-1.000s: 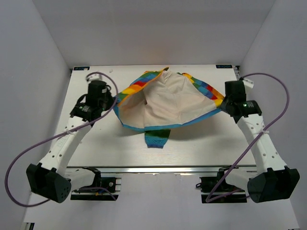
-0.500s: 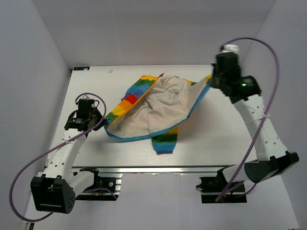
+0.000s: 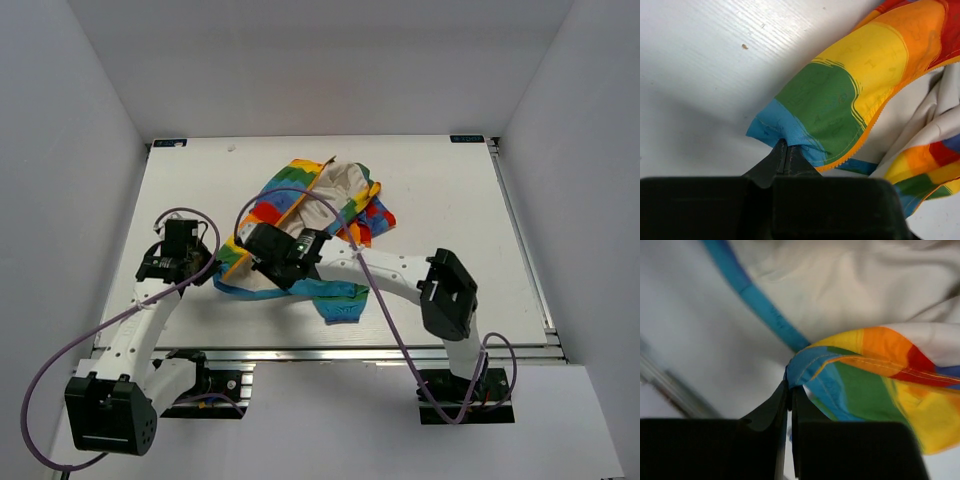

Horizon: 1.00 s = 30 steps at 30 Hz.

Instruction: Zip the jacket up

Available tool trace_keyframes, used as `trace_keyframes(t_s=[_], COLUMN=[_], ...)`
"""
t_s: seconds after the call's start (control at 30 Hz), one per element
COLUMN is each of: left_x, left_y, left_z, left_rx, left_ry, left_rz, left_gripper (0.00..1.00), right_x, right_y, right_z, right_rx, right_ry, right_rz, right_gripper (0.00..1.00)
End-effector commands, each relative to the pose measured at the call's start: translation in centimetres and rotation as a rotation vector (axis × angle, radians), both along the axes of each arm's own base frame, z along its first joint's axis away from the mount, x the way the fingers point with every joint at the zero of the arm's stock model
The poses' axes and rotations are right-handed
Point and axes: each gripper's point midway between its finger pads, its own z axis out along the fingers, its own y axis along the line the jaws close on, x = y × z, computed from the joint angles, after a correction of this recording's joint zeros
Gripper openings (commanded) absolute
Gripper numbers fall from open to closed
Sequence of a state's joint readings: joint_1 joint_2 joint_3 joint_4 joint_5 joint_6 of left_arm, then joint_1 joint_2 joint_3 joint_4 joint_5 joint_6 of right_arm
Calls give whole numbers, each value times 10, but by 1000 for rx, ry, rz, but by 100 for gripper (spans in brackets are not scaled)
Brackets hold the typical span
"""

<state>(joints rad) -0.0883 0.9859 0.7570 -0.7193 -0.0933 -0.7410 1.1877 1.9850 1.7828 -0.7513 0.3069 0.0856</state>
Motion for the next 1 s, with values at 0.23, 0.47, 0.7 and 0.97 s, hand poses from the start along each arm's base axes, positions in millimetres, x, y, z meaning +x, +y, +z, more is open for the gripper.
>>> trace_keyframes(t_s=[0.23, 0.47, 0.7, 0.97], left_x=[5, 7, 6, -2], left_y=[-5, -5, -8, -20], left_z=[-23, -23, -33, -41], left_rx=[-36, -34, -36, -69], left_ry=[23, 15, 48, 82], left_rz=[4, -1, -33, -119], left_gripper=[0, 0, 0, 8], right_x=[-23, 4, -6, 24], right_y=[-49, -167, -188, -167], right_z=[81, 13, -37, -68], right_rx=[520, 462, 363, 332], right_ry=[103, 254, 317, 322], right_rz=[8, -448, -549, -610], right_gripper=[89, 89, 88, 77])
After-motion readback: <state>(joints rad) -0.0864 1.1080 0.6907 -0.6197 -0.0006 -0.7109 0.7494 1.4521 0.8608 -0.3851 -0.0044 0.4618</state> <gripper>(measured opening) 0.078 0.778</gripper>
